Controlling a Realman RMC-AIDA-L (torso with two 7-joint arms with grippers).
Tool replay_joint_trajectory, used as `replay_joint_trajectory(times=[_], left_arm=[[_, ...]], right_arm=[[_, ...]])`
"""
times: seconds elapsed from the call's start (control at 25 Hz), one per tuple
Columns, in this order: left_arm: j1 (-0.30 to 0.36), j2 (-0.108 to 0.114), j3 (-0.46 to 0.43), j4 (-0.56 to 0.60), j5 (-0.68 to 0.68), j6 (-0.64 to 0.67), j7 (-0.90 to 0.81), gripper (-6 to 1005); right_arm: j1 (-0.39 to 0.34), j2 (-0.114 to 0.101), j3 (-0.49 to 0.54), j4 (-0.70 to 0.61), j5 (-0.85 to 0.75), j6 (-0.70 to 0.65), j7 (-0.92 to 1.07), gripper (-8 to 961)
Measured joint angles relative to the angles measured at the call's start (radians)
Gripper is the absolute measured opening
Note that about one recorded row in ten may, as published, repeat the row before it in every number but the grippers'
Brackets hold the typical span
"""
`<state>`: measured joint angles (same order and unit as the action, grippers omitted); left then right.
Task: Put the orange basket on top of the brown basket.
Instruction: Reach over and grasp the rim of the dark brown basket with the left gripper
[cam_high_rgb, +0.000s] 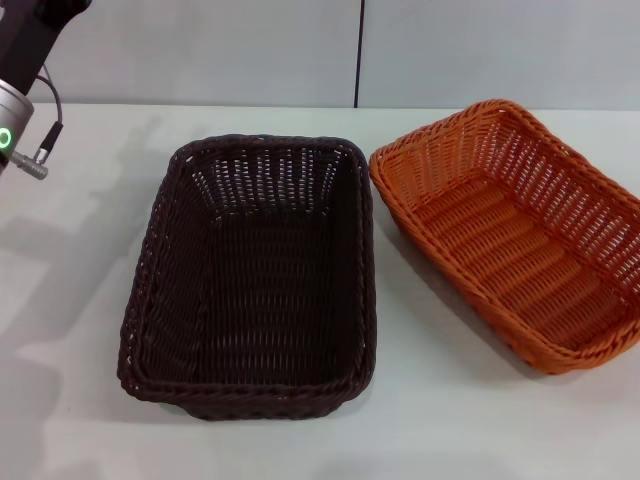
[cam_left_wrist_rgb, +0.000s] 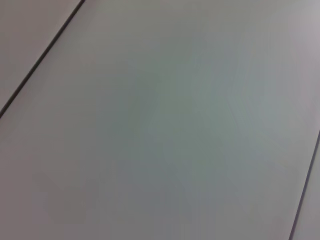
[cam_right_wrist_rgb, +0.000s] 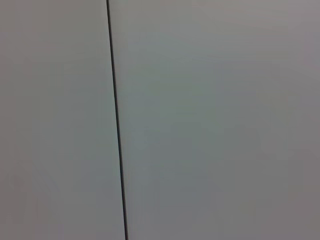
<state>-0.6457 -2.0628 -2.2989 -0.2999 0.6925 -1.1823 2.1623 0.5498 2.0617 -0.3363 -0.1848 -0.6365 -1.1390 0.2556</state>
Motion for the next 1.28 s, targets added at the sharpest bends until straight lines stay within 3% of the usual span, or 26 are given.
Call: replay_joint_trajectory(times=[1.28], left_arm=[[0.010, 0.008, 0.110, -0.021, 0.004, 0.075, -0.022, 861]], right_arm=[[0.007, 0.000, 0.000, 0.031, 0.024, 0.058, 0.009, 840]])
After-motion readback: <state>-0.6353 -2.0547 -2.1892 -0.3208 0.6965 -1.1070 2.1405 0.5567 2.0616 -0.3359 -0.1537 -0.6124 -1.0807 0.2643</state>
